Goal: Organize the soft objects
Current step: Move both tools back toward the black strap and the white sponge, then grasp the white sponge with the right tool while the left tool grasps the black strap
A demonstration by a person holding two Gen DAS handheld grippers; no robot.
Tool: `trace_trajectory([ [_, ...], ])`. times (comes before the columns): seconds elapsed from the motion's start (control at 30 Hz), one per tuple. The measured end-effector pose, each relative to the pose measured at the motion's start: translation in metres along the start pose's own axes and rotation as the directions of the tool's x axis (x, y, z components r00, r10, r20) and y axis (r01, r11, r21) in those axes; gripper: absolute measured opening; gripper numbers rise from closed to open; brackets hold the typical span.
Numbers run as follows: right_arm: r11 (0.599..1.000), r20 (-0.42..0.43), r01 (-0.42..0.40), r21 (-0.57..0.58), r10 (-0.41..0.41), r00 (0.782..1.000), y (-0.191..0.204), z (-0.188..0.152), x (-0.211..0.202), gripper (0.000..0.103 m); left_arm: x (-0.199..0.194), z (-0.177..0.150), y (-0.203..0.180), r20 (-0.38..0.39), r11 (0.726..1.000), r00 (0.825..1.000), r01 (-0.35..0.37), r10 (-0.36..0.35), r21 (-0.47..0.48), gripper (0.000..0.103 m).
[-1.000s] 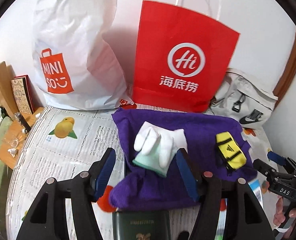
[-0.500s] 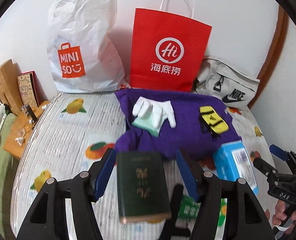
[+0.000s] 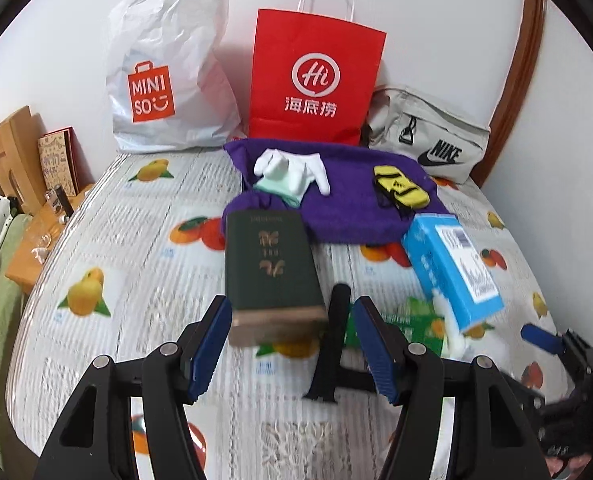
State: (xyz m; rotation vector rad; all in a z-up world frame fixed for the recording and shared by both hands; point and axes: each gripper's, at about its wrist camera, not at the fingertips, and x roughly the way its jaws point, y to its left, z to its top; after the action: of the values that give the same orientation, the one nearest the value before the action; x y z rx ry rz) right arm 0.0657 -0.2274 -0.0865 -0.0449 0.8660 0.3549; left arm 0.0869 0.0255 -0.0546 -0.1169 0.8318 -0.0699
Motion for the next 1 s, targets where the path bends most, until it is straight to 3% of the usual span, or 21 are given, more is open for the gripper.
trace_trajectory([
  [0.13, 0.999, 0.001, -0.044, -0.021, 0.044, 0.999, 0.008, -0.028, -0.003, 0.090, 0.002, -0.017, 0.001, -0.029, 1.000, 1.000, -0.009, 0.009, -0.007, 0.062],
  [0.2, 0.997, 0.001, -0.072, -0.037, 0.072, 0.997, 0.013, -0.039, -0.004, 0.090, 0.002, -0.022, 0.002, -0.033, 1.000, 0.999, -0.004, 0.004, -0.012, 0.070],
  [0.47, 0.981, -0.011, -0.188, -0.046, 0.188, 0.982, 0.031, -0.065, 0.005, 0.091, 0.009, -0.035, -0.003, -0.057, 1.000, 0.998, 0.013, -0.012, 0.010, 0.070],
  [0.73, 0.984, -0.063, -0.149, -0.095, 0.144, 0.988, 0.045, -0.074, 0.035, 0.093, 0.024, -0.047, -0.009, -0.086, 0.998, 0.995, 0.047, -0.042, 0.050, 0.070],
  [0.87, 0.985, -0.070, -0.131, -0.109, 0.124, 0.990, 0.048, -0.077, 0.049, 0.093, 0.040, -0.050, -0.014, -0.129, 0.996, 0.991, 0.027, -0.015, 0.090, 0.070],
  [1.0, 0.985, -0.043, -0.130, -0.111, 0.126, 0.991, 0.044, -0.078, 0.051, 0.081, 0.053, -0.053, -0.016, -0.140, 0.995, 0.989, 0.050, -0.037, 0.091, 0.070],
])
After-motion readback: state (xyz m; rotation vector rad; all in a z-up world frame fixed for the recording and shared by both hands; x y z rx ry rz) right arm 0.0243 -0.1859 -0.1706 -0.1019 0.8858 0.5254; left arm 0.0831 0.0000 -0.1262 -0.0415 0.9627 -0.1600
